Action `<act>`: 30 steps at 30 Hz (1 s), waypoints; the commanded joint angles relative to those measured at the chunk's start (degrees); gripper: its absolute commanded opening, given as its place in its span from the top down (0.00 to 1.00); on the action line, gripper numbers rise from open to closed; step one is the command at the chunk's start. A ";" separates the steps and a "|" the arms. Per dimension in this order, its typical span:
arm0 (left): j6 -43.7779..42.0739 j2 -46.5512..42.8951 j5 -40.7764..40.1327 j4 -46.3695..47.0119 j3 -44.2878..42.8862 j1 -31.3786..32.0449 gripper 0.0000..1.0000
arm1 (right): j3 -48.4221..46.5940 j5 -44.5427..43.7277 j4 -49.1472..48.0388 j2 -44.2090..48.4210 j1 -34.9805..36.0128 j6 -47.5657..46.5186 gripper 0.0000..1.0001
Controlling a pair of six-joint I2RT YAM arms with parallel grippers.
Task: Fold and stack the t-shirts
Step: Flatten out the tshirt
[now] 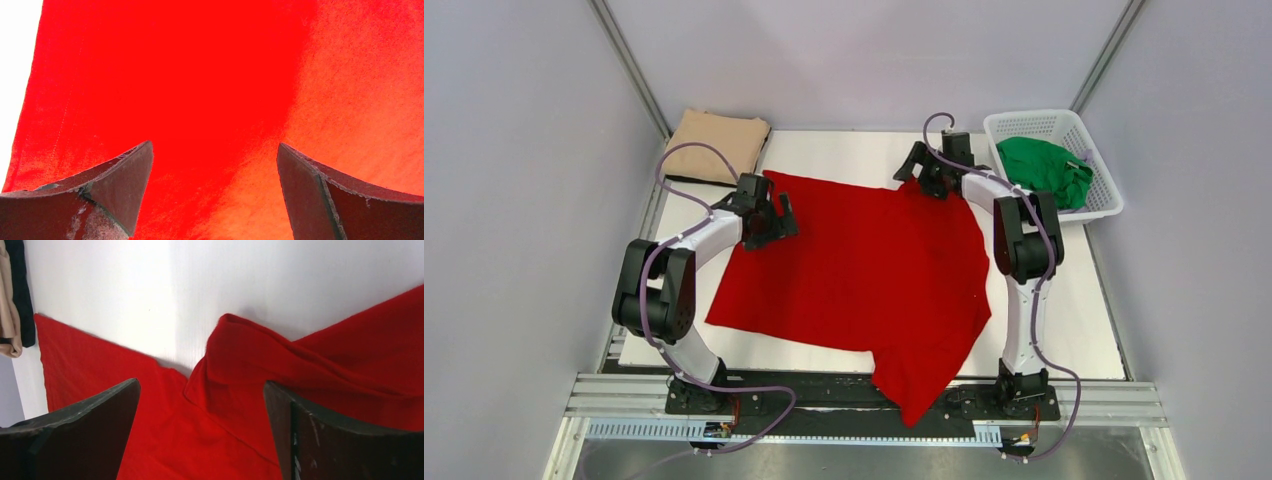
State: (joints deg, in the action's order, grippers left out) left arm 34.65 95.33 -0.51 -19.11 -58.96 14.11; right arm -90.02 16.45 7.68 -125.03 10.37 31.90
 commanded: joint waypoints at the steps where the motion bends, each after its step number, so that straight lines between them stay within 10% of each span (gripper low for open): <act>1: 0.15 -0.74 -0.92 -0.49 0.60 -0.22 0.00 | -5.94 -1.19 -0.64 -3.67 0.17 1.89 0.00; 14: -0.47 -1.46 -1.61 -2.09 -0.63 -0.27 0.00 | -34.68 -1.97 -0.74 -19.07 0.68 1.42 0.00; 30: -0.28 -3.63 -3.70 -5.18 -6.23 -0.22 0.00 | 14.63 -18.48 20.19 24.12 1.72 -0.84 0.00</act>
State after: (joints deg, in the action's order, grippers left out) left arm 34.39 93.49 -2.50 -23.20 -63.09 14.11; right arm -85.60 4.78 18.13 -108.14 11.77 27.22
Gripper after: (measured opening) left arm 0.998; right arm 0.998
